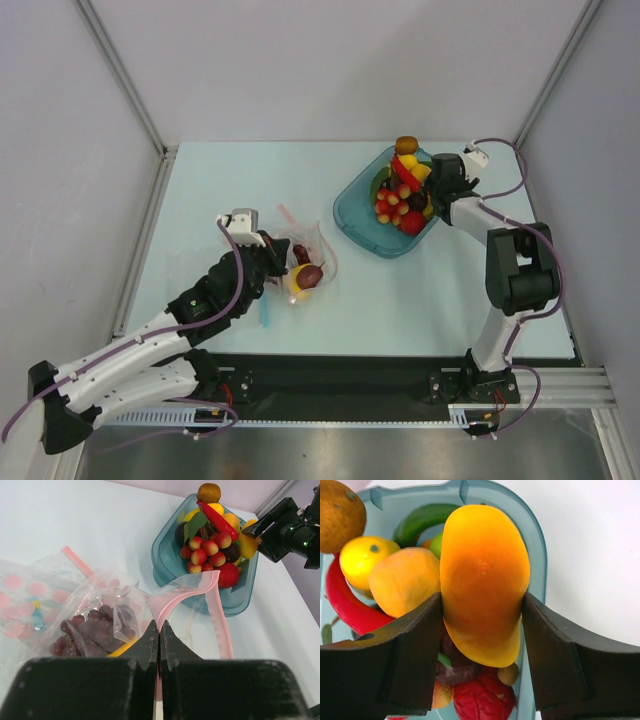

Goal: Place the food in the zip-top bag and seal the zipper
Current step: Pick up the fake fruit from the bin, then place the fake fruit in the zipper food storage bag.

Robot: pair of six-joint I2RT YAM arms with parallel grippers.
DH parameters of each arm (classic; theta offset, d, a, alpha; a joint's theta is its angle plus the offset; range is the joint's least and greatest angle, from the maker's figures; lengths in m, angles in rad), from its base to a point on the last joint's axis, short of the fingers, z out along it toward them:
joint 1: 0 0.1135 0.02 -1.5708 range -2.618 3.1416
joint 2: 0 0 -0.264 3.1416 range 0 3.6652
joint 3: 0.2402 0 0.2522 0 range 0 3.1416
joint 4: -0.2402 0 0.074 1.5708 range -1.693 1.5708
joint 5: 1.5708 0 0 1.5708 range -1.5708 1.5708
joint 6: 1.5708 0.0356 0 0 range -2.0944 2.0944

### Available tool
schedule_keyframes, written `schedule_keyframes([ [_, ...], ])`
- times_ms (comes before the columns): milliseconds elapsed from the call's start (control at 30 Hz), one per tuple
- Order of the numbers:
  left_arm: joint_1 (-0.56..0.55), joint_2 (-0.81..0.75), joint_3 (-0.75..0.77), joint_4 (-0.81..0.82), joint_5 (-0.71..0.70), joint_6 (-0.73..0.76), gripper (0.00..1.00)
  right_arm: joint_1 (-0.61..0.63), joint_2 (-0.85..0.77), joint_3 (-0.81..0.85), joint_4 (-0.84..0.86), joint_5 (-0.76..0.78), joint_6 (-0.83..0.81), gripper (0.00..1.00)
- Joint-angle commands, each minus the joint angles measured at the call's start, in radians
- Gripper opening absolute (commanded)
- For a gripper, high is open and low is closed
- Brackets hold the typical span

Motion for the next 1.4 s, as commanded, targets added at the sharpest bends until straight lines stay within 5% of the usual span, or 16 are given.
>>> schedule_keyframes([
  [0, -0.002, -0.009, 0.019, 0.034, 0.0, 0.004, 0.0, -0.002, -0.081, -0.033, 0.054, 0.011, -0.015, 0.55],
  [467, -0.002, 0.053, 0.055, 0.015, 0.052, 0.002, 0.0, 0.049, -0.48, -0.276, 0.114, -0.172, -0.082, 0.44],
  [900, -0.002, 0.041, 0.033, 0.06, 0.09, 0.051, 0.0, 0.372, -0.983, -0.621, 0.198, -0.267, -0.15, 0.37],
  [1367, -0.002, 0.058, 0.027, 0.066, 0.101, 0.011, 0.0, 0.521, -1.006, -0.708, 0.439, -0.646, -0.312, 0.35],
])
